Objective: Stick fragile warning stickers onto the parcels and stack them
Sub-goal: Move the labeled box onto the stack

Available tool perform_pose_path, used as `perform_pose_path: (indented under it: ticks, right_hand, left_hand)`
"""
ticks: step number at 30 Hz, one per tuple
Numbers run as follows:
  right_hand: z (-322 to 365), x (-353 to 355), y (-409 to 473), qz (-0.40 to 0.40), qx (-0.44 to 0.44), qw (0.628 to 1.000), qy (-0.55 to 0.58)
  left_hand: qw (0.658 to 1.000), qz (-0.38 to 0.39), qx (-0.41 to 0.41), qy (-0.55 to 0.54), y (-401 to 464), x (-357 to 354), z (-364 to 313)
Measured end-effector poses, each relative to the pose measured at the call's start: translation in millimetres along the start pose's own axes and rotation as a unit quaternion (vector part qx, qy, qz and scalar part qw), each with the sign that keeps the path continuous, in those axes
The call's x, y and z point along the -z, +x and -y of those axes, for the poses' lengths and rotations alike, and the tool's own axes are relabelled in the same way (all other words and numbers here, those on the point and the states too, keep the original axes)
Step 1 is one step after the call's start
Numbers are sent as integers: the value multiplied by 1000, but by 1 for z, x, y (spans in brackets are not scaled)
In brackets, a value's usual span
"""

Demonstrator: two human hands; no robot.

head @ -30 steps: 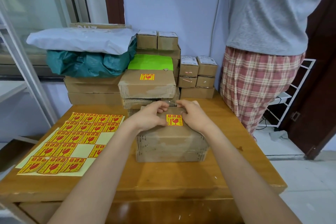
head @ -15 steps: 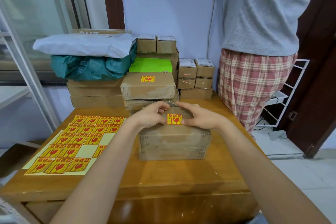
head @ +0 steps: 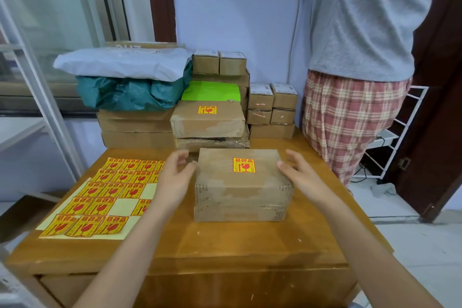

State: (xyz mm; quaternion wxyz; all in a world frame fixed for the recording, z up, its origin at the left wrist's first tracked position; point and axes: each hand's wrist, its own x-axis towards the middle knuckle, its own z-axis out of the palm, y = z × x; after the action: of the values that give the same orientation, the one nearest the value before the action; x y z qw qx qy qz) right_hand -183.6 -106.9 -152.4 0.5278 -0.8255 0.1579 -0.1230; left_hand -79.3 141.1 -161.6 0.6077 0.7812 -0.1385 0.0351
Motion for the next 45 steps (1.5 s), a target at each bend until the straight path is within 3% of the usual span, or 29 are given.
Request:
perform_pose_path:
  ticks: [7,12,21,29,38,45]
  right_hand:
    - [-22,-17,-24,5,-67,989,134]
    - [-22,-8,-36,-18,-64,988,141]
    - [21,43,-50,-70,84,983,147]
    - [72,47,-15,-52,192,970,136]
    - [120,21,52,-28,219,968,117]
    - [114,-6,89,-41,160,984,69]
  left_hand:
    - [994,46,59,-81,-41,-22,11]
    - [997,37,2,-71,-54,-30,16]
    - [981,33,-182,-60,-51,-28,-30]
    - [971,1,-237,-25,-2,-9,-78]
    - [978,-38,-189,-83,73,7,-108]
    - [992,-16,-122,14,93,3,-75]
